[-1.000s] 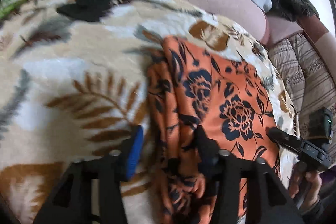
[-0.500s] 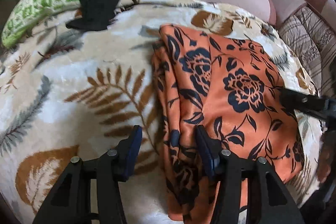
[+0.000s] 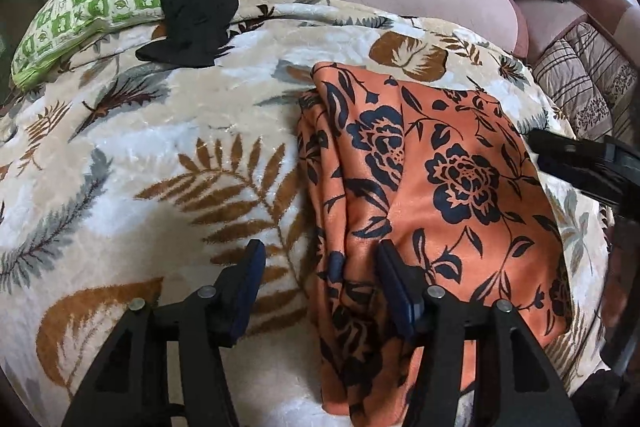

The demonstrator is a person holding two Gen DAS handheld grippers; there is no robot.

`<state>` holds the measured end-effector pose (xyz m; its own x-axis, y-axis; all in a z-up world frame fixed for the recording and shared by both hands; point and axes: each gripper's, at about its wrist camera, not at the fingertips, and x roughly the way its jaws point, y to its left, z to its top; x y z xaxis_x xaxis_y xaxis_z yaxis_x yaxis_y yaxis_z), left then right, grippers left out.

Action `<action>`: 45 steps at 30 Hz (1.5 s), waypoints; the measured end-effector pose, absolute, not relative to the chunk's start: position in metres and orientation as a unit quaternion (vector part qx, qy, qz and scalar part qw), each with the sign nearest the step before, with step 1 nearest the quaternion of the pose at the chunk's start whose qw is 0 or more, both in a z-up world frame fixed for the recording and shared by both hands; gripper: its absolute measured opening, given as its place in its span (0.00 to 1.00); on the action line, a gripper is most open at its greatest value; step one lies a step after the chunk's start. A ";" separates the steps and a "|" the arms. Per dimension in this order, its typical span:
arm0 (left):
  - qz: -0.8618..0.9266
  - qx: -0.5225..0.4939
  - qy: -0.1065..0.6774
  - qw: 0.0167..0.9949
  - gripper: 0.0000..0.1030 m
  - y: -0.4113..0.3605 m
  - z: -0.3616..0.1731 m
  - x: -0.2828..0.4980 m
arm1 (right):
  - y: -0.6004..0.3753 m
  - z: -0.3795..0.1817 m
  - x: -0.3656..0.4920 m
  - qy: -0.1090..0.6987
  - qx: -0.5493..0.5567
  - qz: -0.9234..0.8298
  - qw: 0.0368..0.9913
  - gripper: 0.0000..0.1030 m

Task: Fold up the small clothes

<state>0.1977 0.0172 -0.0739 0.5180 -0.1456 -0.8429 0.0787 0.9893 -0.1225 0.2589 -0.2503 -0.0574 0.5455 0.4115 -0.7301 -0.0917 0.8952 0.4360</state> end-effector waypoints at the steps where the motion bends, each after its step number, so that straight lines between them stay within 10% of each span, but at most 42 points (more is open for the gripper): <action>1: -0.062 -0.033 0.483 0.873 0.57 0.018 -0.071 0.195 | -0.251 -0.048 0.249 0.442 0.169 0.141 0.870 0.66; 11: -0.043 -0.021 0.443 0.895 0.75 0.021 -0.025 0.129 | -0.236 -0.020 0.125 0.428 0.060 0.079 0.899 1.00; 25: 0.007 0.021 0.421 0.907 0.96 0.000 0.011 0.029 | -0.231 -0.021 0.010 0.434 0.015 -0.005 0.901 1.00; 45: -0.012 0.020 0.395 0.918 0.96 -0.014 0.037 0.010 | -0.215 0.024 -0.001 0.395 -0.008 -0.007 0.919 1.00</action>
